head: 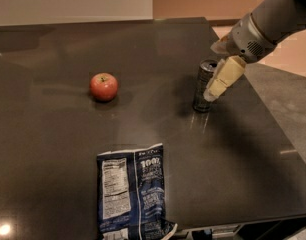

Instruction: Pick redbull can

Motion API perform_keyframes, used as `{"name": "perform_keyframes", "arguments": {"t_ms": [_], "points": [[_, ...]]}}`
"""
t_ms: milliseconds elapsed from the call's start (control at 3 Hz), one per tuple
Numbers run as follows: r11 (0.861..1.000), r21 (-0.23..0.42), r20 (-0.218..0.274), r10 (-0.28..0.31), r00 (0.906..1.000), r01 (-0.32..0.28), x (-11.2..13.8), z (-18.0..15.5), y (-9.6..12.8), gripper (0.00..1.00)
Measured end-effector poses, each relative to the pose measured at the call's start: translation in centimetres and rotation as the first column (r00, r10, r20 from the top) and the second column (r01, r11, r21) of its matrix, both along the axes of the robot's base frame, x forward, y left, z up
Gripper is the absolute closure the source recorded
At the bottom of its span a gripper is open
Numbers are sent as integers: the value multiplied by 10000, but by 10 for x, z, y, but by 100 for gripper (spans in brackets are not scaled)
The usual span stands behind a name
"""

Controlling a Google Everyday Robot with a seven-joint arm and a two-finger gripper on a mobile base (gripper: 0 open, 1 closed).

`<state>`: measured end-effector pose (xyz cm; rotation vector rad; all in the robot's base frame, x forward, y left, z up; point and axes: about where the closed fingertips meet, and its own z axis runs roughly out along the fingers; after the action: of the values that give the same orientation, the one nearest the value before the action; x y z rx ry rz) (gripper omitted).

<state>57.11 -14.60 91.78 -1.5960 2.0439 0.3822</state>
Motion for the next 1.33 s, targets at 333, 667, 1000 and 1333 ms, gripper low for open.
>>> {"name": "perform_keyframes", "arguments": {"t_ms": [333, 667, 1000, 1333], "points": [[9999, 62, 20, 115, 9999, -115, 0, -3, -2, 18], [9996, 165, 2, 219, 9998, -219, 0, -4, -3, 42], [9987, 342, -54, 389, 9992, -387, -2, 2, 0, 64], [9949, 545, -27, 846, 9964, -843, -8, 27, 13, 88]]}}
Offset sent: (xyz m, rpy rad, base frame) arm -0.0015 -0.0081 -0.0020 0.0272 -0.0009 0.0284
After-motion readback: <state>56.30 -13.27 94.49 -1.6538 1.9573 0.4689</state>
